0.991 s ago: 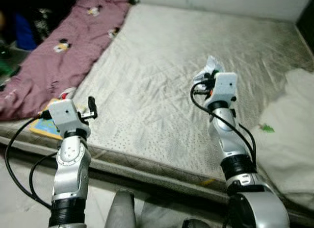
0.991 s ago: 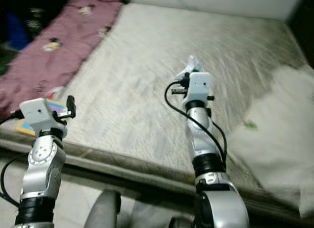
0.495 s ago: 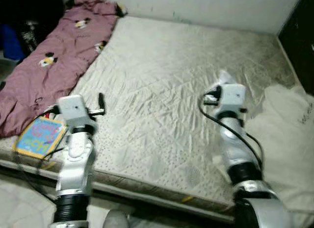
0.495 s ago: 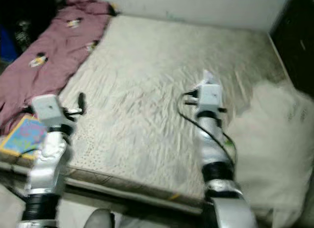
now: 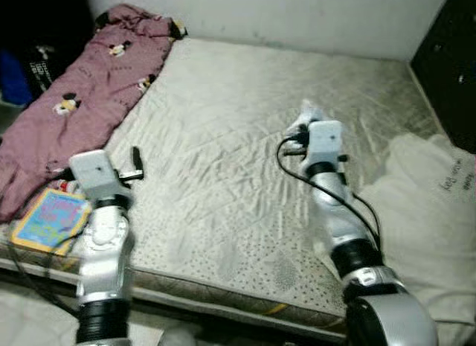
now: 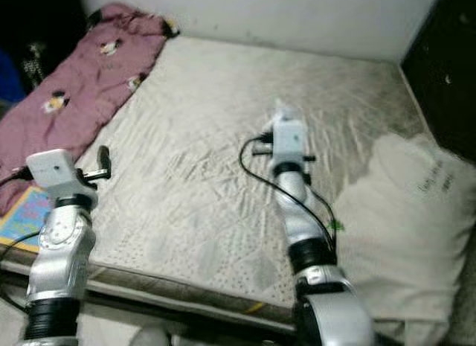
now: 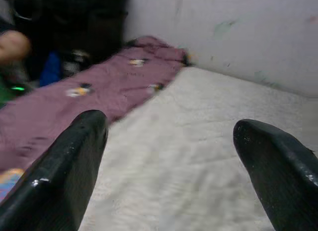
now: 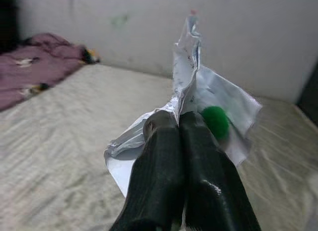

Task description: Clean up the room

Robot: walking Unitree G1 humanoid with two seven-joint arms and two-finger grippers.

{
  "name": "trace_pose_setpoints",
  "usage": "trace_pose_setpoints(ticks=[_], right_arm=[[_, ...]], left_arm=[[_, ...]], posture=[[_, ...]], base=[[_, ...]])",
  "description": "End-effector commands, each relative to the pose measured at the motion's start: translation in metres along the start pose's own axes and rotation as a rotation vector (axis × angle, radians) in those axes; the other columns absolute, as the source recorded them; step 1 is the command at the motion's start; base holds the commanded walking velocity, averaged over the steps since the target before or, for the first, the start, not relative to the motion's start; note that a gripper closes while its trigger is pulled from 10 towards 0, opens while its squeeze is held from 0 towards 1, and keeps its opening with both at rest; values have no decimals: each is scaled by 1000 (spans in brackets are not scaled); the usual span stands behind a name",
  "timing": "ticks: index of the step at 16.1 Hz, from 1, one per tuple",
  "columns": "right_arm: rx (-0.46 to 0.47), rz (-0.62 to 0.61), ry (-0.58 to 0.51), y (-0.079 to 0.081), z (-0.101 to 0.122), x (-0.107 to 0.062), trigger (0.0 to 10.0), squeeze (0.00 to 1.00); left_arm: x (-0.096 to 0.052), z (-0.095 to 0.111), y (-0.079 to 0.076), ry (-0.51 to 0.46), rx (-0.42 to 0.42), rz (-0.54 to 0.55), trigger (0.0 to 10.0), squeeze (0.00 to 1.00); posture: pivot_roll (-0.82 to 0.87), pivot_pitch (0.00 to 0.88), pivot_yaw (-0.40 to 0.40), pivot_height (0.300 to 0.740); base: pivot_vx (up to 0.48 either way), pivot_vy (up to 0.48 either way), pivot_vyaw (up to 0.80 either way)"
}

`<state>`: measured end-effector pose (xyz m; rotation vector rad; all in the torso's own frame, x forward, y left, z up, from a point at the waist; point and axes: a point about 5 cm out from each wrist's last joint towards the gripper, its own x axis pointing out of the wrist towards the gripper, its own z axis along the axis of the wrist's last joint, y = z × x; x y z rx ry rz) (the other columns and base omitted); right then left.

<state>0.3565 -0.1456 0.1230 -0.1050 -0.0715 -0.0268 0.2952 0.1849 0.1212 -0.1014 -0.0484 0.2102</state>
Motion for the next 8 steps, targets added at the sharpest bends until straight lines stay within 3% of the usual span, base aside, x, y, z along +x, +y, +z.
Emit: trace_pose_setpoints(ticks=[1, 2, 8], right_arm=[[14, -15, 12, -2, -1, 1, 10000, 0], [30, -12, 26, -1, -2, 1, 10000, 0], [38, -20, 41, -1, -4, 2, 10000, 0]], left_arm=[[0, 1, 2, -6, 13, -10, 10000, 0], [0, 1, 2, -4, 14, -10, 10000, 0], [0, -1, -1, 2, 3, -25, 10000, 0]], posture=[[77, 0, -4, 740], [77, 0, -4, 740], [77, 0, -9, 740]], base=[[0, 0, 0], [0, 0, 0], [0, 0, -800]])
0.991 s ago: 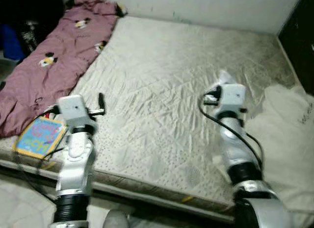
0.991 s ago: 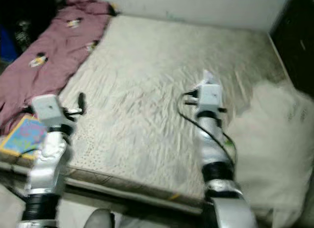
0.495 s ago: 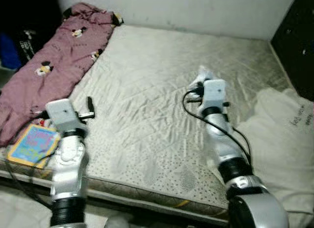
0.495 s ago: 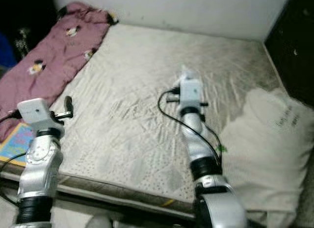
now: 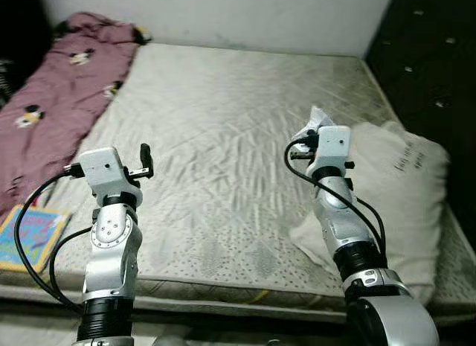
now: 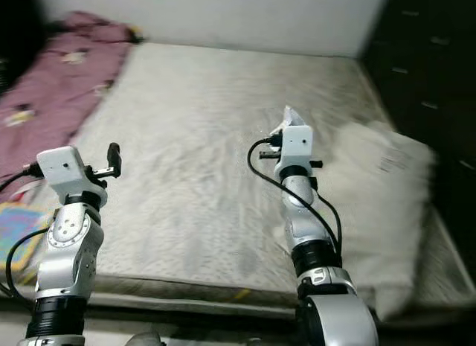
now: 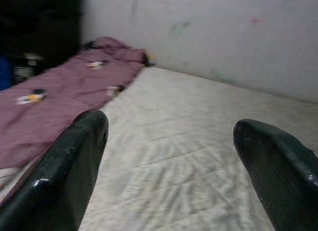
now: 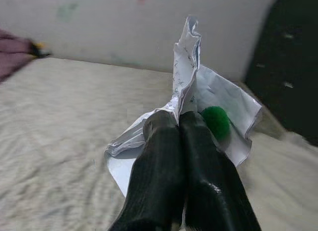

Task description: Clean up the room

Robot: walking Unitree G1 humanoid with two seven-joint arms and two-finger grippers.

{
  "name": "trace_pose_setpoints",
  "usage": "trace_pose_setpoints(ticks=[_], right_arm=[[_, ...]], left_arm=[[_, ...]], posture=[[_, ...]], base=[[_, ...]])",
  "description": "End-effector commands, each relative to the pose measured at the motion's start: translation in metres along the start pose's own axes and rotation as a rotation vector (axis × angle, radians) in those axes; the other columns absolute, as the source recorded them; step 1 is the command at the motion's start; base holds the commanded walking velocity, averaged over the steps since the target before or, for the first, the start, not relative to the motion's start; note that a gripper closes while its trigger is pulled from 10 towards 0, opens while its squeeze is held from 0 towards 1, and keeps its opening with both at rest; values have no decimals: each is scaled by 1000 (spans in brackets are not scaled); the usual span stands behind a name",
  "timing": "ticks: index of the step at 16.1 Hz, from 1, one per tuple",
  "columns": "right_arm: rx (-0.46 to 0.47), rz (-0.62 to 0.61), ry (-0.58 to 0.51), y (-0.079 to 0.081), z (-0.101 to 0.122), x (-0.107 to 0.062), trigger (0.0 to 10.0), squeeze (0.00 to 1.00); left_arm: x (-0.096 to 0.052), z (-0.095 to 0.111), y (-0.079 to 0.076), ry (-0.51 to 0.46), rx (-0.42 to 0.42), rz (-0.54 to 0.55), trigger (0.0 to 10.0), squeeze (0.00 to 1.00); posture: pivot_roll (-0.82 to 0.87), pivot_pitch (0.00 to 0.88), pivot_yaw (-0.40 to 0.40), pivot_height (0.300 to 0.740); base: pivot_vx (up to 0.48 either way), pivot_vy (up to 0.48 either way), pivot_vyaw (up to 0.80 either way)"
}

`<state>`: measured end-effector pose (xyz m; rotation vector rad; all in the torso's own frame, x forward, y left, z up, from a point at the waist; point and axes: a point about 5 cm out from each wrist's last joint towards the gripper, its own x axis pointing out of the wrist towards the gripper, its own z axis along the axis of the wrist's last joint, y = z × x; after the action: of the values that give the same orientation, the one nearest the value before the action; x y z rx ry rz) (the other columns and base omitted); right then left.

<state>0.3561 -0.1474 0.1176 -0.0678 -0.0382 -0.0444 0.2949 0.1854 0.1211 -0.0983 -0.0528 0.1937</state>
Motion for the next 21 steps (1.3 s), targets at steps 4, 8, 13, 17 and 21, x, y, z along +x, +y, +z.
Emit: trace_pose_setpoints(ticks=[4, 8, 13, 17, 21], right_arm=[[1, 5, 5, 1, 2, 2, 10000, 0], [-7, 23, -14, 4, 3, 2, 10000, 0], [-1, 32, -11, 5, 3, 2, 10000, 0], [1, 53, -6, 9, 3, 2, 10000, 0], [4, 87, -15, 14, 4, 2, 10000, 0]], left_arm=[[1, 1, -4, -3, -27, -29, 10000, 0], [1, 1, -5, -3, -31, -27, 10000, 0], [2, 1, -4, 7, -32, -23, 10000, 0], [2, 1, -4, 3, -29, -21, 10000, 0], [3, 0, -4, 15, -35, -13, 10000, 0]], posture=[[75, 0, -10, 740], [76, 0, -10, 740], [77, 0, -9, 740], [79, 0, -10, 740], [79, 0, -10, 740]], base=[[0, 223, -800], [0, 480, -133], [0, 480, 0], [0, 475, 0], [0, 480, 0]])
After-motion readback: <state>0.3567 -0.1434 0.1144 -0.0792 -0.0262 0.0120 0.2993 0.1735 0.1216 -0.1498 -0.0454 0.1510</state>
